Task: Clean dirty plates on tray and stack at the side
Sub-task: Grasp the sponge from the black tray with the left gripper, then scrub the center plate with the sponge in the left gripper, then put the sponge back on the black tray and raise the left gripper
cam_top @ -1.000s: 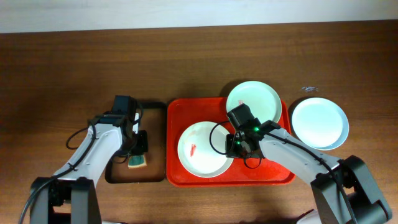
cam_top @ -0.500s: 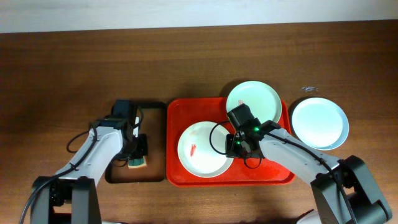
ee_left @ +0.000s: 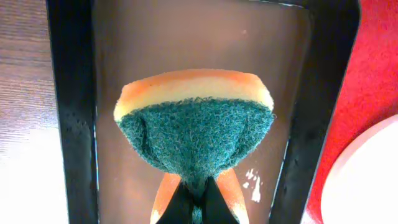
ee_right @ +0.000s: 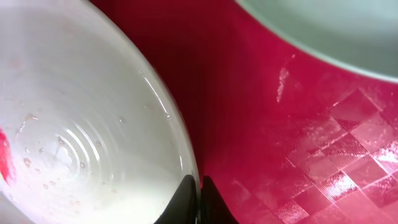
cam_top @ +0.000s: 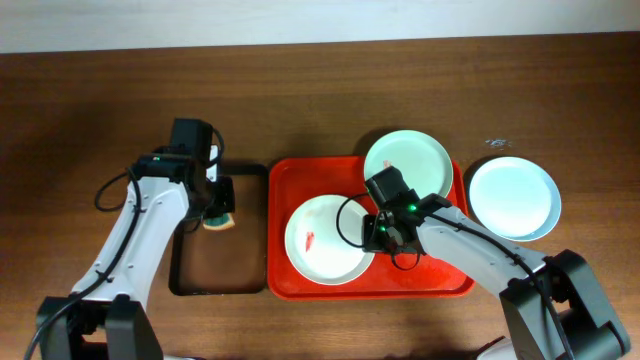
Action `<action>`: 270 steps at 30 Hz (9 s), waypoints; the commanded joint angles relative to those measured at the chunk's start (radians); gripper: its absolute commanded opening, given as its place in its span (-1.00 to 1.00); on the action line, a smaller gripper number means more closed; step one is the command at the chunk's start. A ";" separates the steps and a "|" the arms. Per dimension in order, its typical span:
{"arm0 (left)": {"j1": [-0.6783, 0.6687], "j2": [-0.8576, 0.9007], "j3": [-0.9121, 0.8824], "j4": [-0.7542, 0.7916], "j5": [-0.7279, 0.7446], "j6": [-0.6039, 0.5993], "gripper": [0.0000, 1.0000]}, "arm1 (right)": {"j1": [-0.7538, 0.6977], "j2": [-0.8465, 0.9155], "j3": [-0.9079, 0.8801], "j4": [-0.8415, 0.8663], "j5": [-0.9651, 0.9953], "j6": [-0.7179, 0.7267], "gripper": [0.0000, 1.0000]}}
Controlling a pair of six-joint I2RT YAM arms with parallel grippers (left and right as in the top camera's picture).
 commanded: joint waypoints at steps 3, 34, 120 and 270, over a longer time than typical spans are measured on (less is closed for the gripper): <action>-0.014 0.006 -0.060 0.032 0.004 0.010 -1.00 | 0.004 0.006 -0.007 0.008 0.002 0.003 -0.92; -0.113 -0.071 -0.100 0.071 0.005 0.058 -1.00 | 0.004 0.006 -0.007 0.013 -0.036 0.004 -0.92; -0.400 0.177 0.114 0.142 0.481 -0.059 -1.00 | 0.002 0.006 -0.008 0.019 0.032 0.041 -0.92; 0.211 -0.204 -0.046 -0.020 -0.008 -0.108 0.98 | 0.002 0.006 -0.009 0.023 0.031 0.042 -0.92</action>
